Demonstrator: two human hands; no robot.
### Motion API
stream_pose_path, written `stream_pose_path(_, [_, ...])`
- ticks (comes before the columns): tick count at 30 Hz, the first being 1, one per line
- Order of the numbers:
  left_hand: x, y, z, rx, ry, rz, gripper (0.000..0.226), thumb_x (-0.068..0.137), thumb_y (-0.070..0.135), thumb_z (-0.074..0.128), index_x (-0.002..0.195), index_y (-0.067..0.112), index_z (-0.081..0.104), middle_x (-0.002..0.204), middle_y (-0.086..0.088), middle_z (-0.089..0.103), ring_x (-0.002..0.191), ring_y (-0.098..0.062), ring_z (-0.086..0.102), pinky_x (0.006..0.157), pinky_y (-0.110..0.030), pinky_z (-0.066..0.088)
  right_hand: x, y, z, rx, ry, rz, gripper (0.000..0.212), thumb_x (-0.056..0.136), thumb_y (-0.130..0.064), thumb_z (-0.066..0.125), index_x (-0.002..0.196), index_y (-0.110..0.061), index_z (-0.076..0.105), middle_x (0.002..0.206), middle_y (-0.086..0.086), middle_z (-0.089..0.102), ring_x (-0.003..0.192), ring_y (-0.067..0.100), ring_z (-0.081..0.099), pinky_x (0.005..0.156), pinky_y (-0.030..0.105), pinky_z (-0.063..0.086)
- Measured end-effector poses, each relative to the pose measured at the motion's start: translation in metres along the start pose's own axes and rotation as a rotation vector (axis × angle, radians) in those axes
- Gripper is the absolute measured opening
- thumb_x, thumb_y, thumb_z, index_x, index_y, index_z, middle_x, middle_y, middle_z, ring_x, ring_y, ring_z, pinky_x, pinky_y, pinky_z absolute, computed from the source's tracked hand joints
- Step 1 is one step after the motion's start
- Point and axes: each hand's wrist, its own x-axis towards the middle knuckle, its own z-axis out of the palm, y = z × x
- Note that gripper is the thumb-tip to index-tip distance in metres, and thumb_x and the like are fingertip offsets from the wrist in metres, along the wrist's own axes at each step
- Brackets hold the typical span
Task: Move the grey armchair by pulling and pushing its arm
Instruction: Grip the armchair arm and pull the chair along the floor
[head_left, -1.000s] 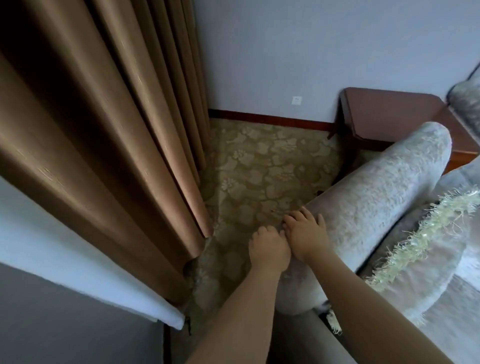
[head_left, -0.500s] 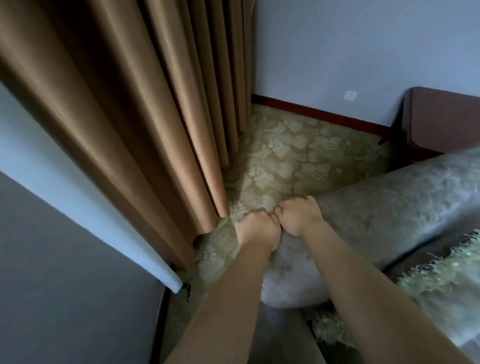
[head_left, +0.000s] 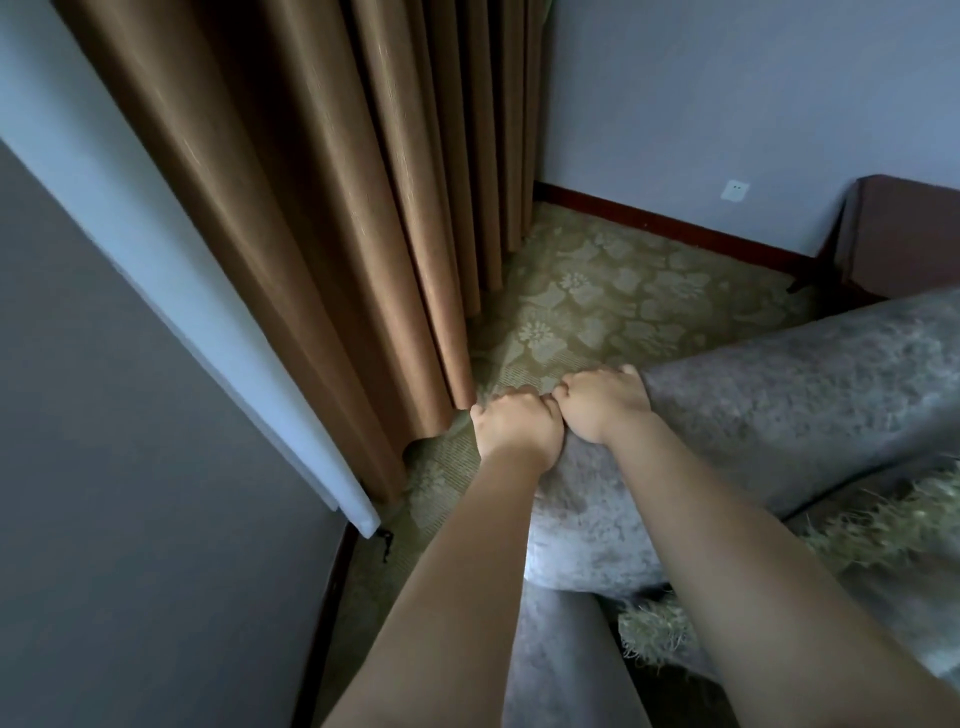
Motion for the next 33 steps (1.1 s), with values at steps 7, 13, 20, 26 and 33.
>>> stream_pose_path(7, [-0.016,-0.021,0.0,0.013,-0.011,-0.008,0.04,0.095,0.03,0.027,0.105,0.009,0.059,0.108,-0.014,0.062,0.102,-0.031,0.055,0.095,-0.044,0.03,-0.015,-0.02,0.008,0.008,0.002,-0.011,0.044,0.095,-0.039,0.025,0.111,-0.02,0.061,0.12,0.005,0.062,0.112,0.022,0.053,0.092,0.039,0.028])
stream_pose_path(13, [-0.005,-0.032,0.008,0.067,-0.048,0.031,0.042,0.095,0.029,0.023,0.105,0.011,0.06,0.108,-0.009,0.06,0.098,-0.028,0.053,0.089,-0.044,0.032,-0.011,-0.026,0.013,-0.005,0.012,-0.013,0.044,0.094,-0.042,0.027,0.104,-0.021,0.063,0.113,0.003,0.064,0.107,0.021,0.055,0.093,0.04,0.028])
stream_pose_path(20, [0.002,-0.033,0.012,0.073,-0.004,0.029,0.044,0.095,0.036,0.026,0.105,0.011,0.061,0.107,-0.009,0.062,0.099,-0.029,0.055,0.089,-0.042,0.033,-0.011,-0.025,0.018,-0.027,0.112,-0.033,0.038,0.095,-0.042,0.031,0.096,-0.026,0.066,0.104,-0.003,0.066,0.1,0.017,0.057,0.094,0.036,0.029])
stream_pose_path(26, [0.005,-0.031,0.015,0.065,0.047,0.029,0.045,0.095,0.036,0.027,0.098,0.012,0.065,0.1,-0.007,0.064,0.09,-0.028,0.059,0.085,-0.039,0.035,-0.005,-0.022,0.024,0.012,0.163,-0.026,0.036,0.095,-0.04,0.033,0.084,-0.027,0.065,0.097,-0.008,0.066,0.097,0.013,0.056,0.089,0.034,0.028])
stream_pose_path(33, [0.003,-0.03,0.015,0.045,0.099,0.025,0.043,0.094,0.034,0.029,0.088,0.012,0.065,0.091,-0.007,0.065,0.081,-0.028,0.06,0.083,-0.039,0.037,-0.004,-0.023,0.025,0.012,0.202,-0.018,0.04,0.092,-0.045,0.036,0.075,-0.023,0.065,0.087,-0.005,0.068,0.09,0.017,0.059,0.084,0.034,0.028])
